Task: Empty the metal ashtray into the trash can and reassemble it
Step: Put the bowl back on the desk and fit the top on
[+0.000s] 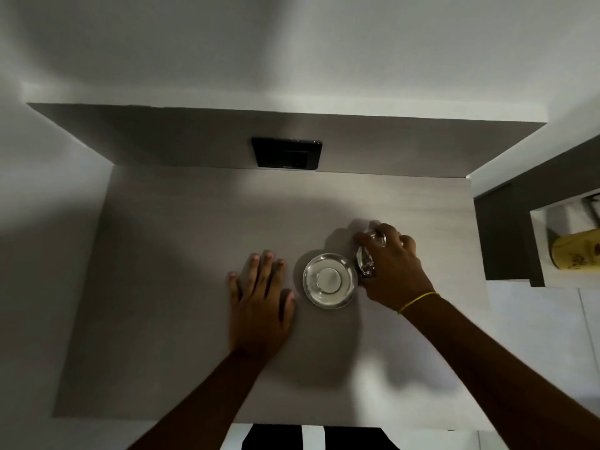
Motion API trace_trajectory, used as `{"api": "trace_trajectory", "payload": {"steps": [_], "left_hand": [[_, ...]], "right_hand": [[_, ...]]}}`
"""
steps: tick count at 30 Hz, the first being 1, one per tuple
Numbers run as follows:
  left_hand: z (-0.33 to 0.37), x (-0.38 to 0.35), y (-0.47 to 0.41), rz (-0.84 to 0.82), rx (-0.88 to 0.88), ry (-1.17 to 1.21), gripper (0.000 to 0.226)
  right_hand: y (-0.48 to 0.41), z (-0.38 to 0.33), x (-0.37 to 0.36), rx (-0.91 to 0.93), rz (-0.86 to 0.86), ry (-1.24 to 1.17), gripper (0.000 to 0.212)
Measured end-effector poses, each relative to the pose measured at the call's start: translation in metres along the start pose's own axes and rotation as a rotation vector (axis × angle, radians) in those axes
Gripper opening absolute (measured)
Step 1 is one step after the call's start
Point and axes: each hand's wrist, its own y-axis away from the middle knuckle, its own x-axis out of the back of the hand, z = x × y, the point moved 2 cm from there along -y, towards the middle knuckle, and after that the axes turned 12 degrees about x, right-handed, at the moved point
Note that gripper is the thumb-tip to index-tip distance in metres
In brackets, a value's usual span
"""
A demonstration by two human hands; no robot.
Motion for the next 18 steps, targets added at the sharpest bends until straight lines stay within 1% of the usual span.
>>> {"api": "trace_trajectory", "payload": {"steps": [2,4,7,9,12,14,15,18], "left_hand": [[0.002,0.001,-0.001,-0.003,0.002,-0.001,0.064],[0.004,0.000,-0.002,-0.005,-0.002,0.006,0.064],[0.005,-0.001,-0.002,0.007,-0.008,0.011,0.064],[0.004,-0.002,-0.002,0.017,-0.011,0.008,0.064],[0.005,-0.002,0.000,0.040,-0.009,0.009,0.063],[0.005,0.000,0.001,0.061,-0.008,0.026,0.062],[0.005,0.000,0.001,0.066,-0.007,0.033,0.062],[0.004,0.001,0.001,0.056,-0.005,0.037,0.062]], "right_hand": [[0.000,-0.001,0.003,0.028,-0.002,0.065,0.085],[0.002,0.001,0.006,0.019,0.018,0.075,0.081],[0.005,0.005,0.009,0.006,-0.003,0.072,0.086],[0.008,0.009,0.013,-0.023,0.000,-0.001,0.091],[0.016,0.005,0.019,-0.058,0.082,-0.228,0.099],[0.022,-0.007,0.019,-0.019,0.111,-0.336,0.103],[0.024,-0.015,0.016,0.017,0.097,-0.364,0.103],[0.024,-0.042,0.004,0.124,0.031,-0.329,0.098]]}}
